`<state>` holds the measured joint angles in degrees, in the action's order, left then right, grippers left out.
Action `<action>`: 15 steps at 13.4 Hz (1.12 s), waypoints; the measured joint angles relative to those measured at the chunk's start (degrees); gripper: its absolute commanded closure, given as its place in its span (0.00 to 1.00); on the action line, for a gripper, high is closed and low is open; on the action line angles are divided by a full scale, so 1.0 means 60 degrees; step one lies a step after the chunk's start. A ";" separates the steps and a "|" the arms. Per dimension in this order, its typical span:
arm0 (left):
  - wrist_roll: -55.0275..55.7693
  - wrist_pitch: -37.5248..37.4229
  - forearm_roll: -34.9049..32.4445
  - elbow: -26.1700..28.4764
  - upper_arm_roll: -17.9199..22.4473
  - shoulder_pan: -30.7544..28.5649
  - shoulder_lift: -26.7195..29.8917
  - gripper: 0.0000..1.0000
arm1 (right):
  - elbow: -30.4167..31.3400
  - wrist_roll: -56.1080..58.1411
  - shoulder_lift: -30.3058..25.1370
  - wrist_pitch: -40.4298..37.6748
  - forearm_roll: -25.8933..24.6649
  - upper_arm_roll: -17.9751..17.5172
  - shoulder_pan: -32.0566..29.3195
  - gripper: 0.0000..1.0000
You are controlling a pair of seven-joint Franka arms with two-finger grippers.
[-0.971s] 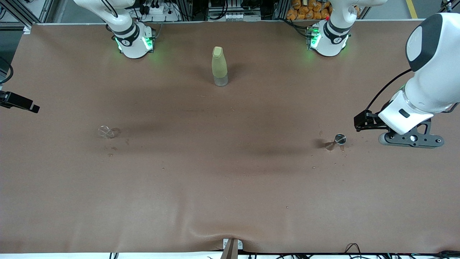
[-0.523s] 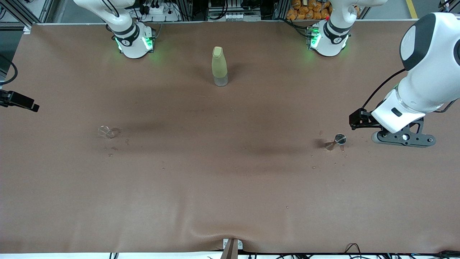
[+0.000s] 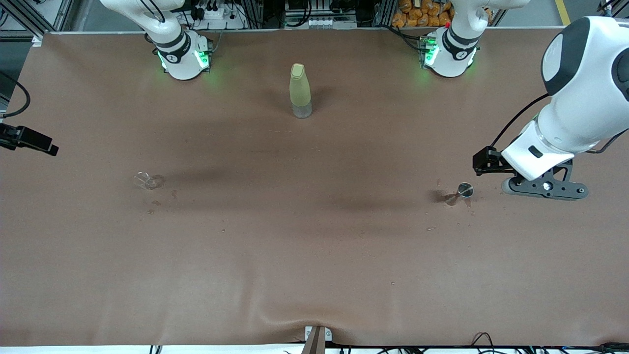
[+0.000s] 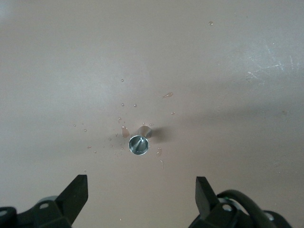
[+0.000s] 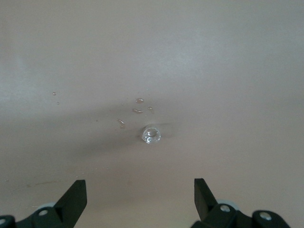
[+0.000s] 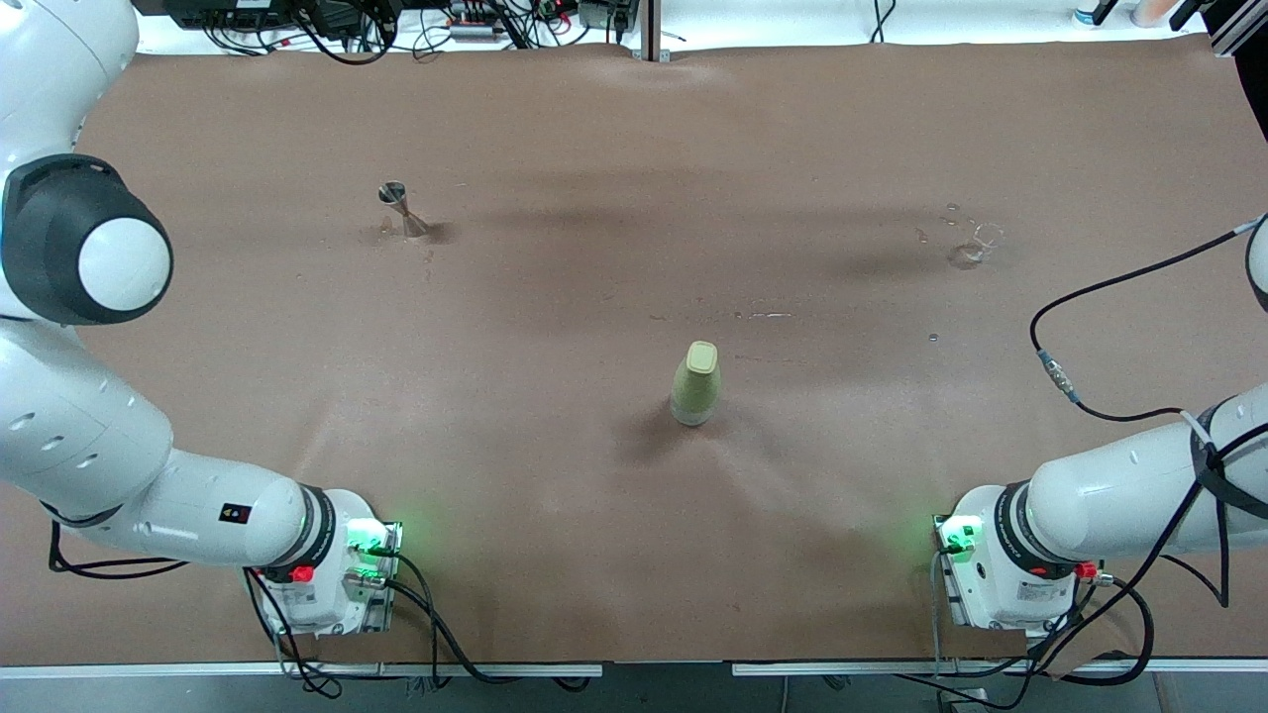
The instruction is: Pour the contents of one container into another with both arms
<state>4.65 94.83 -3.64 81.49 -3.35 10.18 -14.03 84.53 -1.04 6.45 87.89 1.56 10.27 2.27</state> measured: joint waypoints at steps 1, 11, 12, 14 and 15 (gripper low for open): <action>0.0000 0.0000 0.0000 0.0000 0.0000 0.0000 0.0000 0.00 | 0.0000 0.0000 0.0000 0.0005 0.0010 0.0007 -0.0001 0.00; 0.0000 0.0000 0.0000 -0.0001 0.0002 -0.0022 0.0000 0.00 | 0.0010 0.0428 0.0019 0.0227 0.0044 0.0018 -0.0193 0.00; 0.0000 0.0000 0.0000 -0.0001 0.0002 -0.0029 0.0000 0.00 | 0.0012 0.0428 0.0020 0.0220 0.0047 0.0018 -0.0193 0.00; 0.0000 0.0000 0.0000 -0.0001 0.0003 -0.0036 0.0000 0.00 | 0.0013 0.0428 0.0020 0.0217 0.0056 0.0016 -0.0191 0.00; 0.0000 0.0000 0.0000 -0.0001 0.0003 -0.0038 0.0000 0.00 | 0.0013 0.0428 0.0021 0.0216 0.0068 0.0015 -0.0190 0.00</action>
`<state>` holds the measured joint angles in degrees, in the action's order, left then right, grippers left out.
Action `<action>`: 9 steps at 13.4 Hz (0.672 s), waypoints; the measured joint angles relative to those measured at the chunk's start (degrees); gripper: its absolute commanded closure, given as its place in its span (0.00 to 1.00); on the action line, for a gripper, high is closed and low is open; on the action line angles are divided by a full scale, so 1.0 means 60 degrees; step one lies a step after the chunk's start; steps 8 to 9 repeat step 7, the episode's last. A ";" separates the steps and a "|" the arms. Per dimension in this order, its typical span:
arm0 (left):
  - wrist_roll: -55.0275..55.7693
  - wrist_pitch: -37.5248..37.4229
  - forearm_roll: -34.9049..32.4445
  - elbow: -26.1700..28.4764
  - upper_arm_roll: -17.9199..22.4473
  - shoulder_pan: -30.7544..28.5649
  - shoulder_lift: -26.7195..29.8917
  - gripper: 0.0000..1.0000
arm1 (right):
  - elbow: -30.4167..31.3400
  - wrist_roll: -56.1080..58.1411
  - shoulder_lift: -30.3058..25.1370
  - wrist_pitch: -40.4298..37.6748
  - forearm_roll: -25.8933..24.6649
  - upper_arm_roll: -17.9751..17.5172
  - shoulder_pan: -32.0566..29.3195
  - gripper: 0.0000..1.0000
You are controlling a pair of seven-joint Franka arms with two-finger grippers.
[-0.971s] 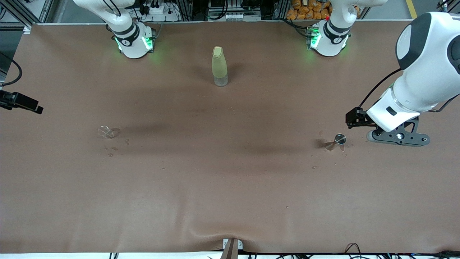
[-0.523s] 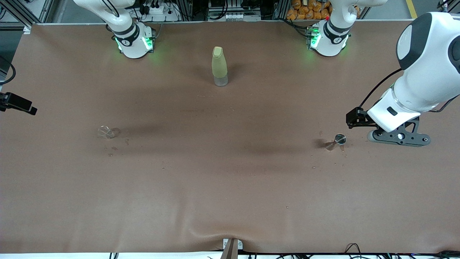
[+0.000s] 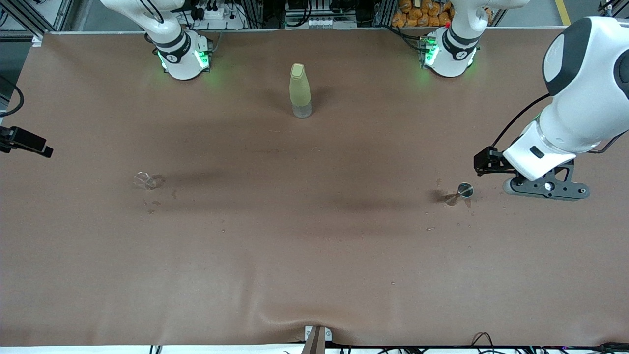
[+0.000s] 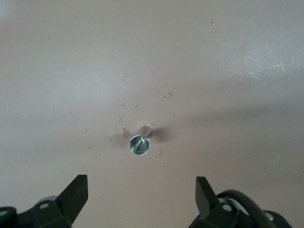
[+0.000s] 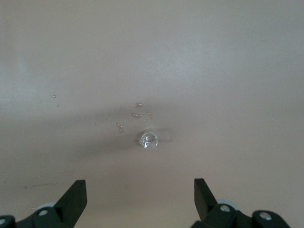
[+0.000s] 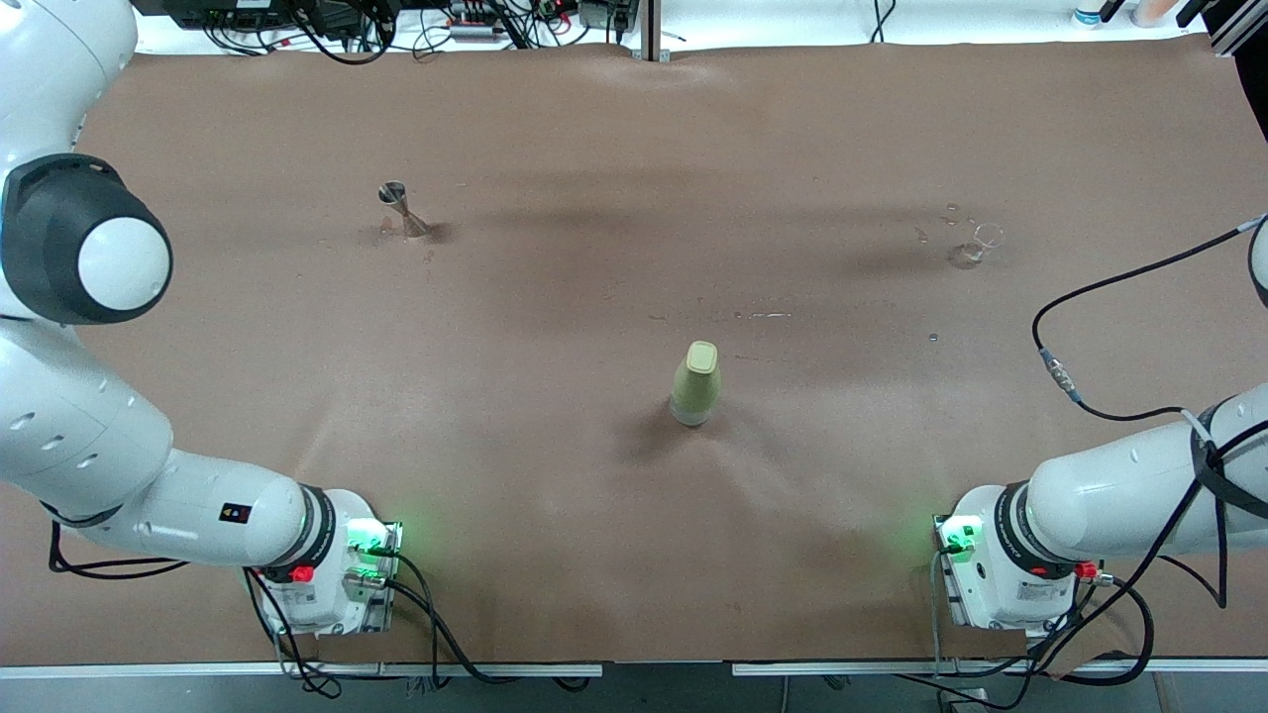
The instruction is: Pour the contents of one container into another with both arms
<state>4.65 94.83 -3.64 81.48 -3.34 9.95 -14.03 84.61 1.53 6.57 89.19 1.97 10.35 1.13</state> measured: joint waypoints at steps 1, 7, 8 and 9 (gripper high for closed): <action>0.0000 0.0000 0.0000 0.0000 0.0001 -0.0005 0.0000 0.00 | 0.0000 0.0000 0.0000 -0.0001 0.0022 -0.0001 0.0001 0.00; 0.0000 -0.0023 0.0000 0.0037 0.0016 -0.0092 0.0000 0.00 | 0.0000 0.0000 0.0000 -0.0007 0.0046 0.0001 0.0002 0.00; 0.0000 -0.0023 0.0000 0.0037 0.0016 -0.0092 0.0000 0.00 | 0.0000 0.0000 0.0000 -0.0007 0.0046 0.0001 0.0002 0.00; 0.0000 -0.0023 0.0000 0.0037 0.0016 -0.0092 0.0000 0.00 | 0.0000 0.0000 0.0000 -0.0007 0.0046 0.0001 0.0002 0.00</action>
